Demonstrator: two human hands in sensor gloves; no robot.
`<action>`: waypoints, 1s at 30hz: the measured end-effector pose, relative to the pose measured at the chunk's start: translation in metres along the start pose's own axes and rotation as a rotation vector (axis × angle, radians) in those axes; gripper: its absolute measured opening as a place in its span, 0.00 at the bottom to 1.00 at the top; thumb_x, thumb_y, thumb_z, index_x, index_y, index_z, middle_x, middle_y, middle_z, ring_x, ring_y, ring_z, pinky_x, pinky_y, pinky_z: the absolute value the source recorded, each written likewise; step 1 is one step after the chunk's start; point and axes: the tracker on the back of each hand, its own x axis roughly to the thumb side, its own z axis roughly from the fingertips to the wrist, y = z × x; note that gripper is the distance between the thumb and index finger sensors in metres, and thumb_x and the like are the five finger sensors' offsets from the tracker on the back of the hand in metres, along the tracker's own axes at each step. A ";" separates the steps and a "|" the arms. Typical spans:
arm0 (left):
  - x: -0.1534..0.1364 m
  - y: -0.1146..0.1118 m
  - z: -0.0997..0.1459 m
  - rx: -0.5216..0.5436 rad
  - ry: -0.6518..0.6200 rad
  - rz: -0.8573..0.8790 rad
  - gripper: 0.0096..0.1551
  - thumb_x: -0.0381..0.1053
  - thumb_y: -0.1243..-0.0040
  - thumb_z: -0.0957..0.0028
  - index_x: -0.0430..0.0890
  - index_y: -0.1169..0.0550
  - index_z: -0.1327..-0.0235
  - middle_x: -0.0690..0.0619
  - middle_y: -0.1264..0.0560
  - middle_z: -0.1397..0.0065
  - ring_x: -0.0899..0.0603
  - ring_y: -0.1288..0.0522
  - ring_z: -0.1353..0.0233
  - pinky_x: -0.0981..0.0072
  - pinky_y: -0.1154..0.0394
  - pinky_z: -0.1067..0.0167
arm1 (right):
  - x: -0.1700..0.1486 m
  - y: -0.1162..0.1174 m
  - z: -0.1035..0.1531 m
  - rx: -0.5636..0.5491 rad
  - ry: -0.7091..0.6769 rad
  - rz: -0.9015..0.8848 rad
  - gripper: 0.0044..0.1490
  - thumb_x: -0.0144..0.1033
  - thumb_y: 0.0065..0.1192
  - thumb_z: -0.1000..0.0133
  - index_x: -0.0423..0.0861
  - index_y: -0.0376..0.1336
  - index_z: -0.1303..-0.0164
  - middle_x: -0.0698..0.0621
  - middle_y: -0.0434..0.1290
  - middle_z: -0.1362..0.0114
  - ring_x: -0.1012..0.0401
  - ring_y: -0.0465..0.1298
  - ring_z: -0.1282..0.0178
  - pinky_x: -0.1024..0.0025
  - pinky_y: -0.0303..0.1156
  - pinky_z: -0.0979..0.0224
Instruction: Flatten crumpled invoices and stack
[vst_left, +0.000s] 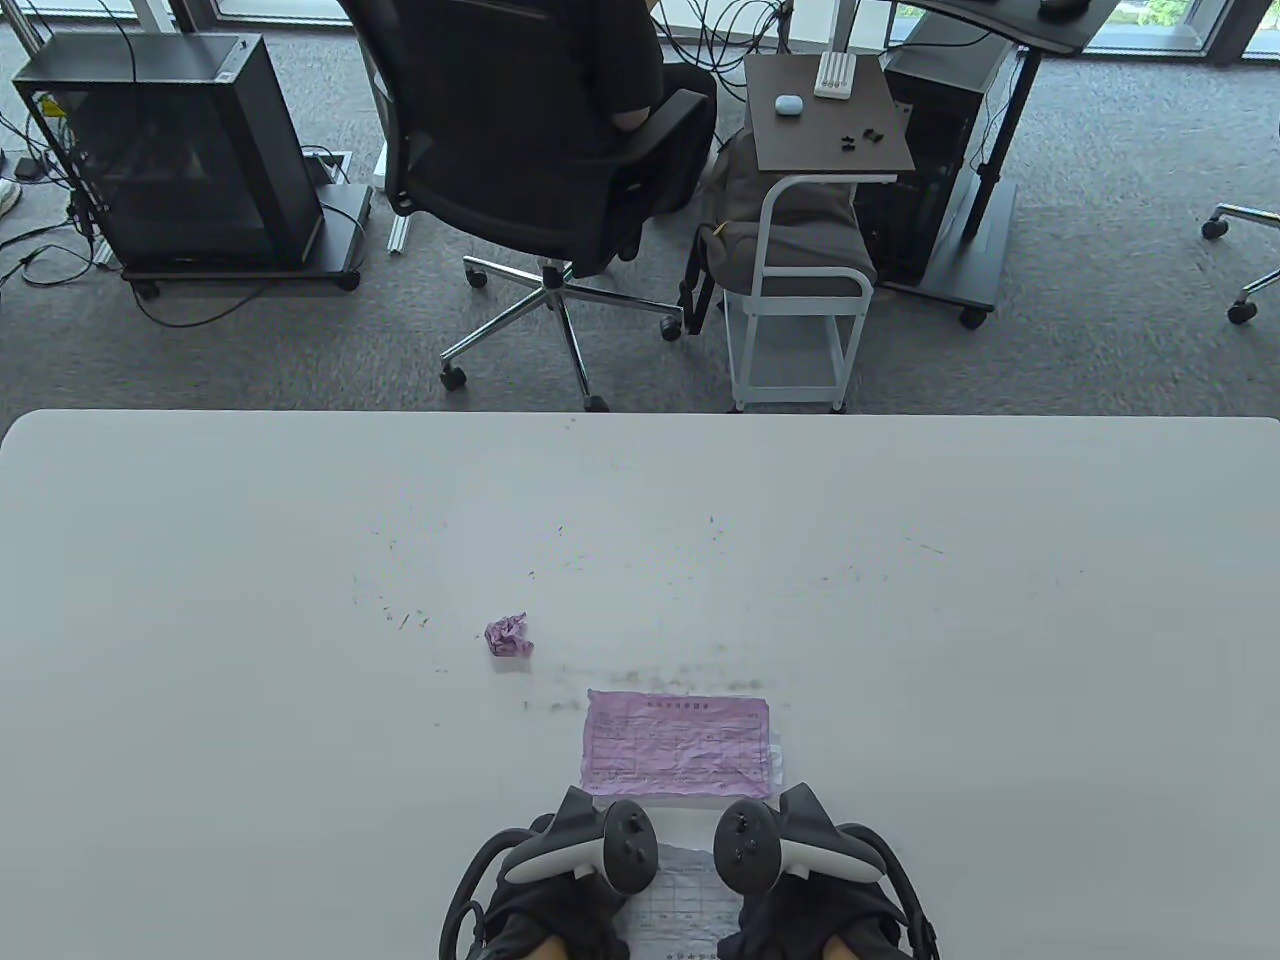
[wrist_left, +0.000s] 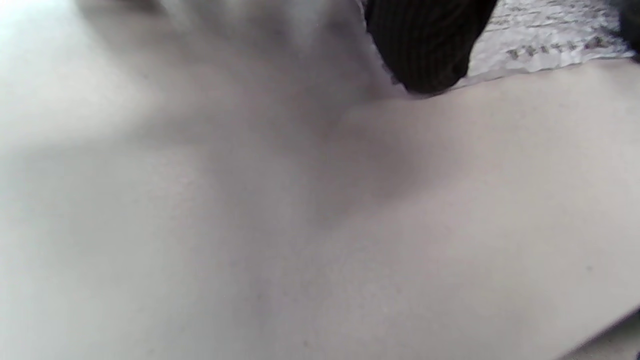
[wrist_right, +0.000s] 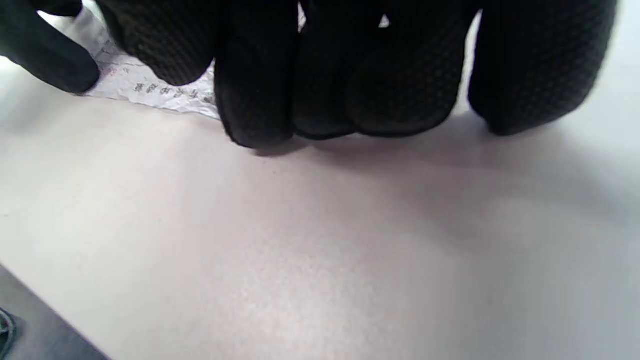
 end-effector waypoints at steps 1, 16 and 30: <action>0.000 0.000 0.000 0.001 0.000 0.001 0.52 0.52 0.37 0.41 0.55 0.61 0.23 0.33 0.75 0.27 0.15 0.72 0.29 0.20 0.47 0.41 | -0.001 -0.006 0.007 -0.075 0.007 0.001 0.22 0.54 0.59 0.39 0.47 0.74 0.55 0.42 0.79 0.50 0.52 0.79 0.57 0.43 0.79 0.49; -0.001 0.001 0.000 -0.005 0.006 -0.005 0.52 0.52 0.37 0.41 0.56 0.61 0.24 0.34 0.75 0.27 0.16 0.72 0.29 0.21 0.48 0.40 | 0.045 0.006 -0.004 -0.410 -0.312 0.266 0.31 0.49 0.57 0.40 0.43 0.62 0.33 0.39 0.61 0.23 0.46 0.71 0.33 0.47 0.77 0.42; -0.001 0.001 0.000 -0.005 0.015 -0.005 0.53 0.53 0.37 0.42 0.54 0.62 0.24 0.35 0.76 0.27 0.17 0.72 0.28 0.22 0.48 0.39 | 0.024 -0.005 -0.001 -0.297 0.178 0.240 0.27 0.44 0.58 0.37 0.42 0.62 0.34 0.36 0.67 0.28 0.44 0.75 0.39 0.47 0.79 0.47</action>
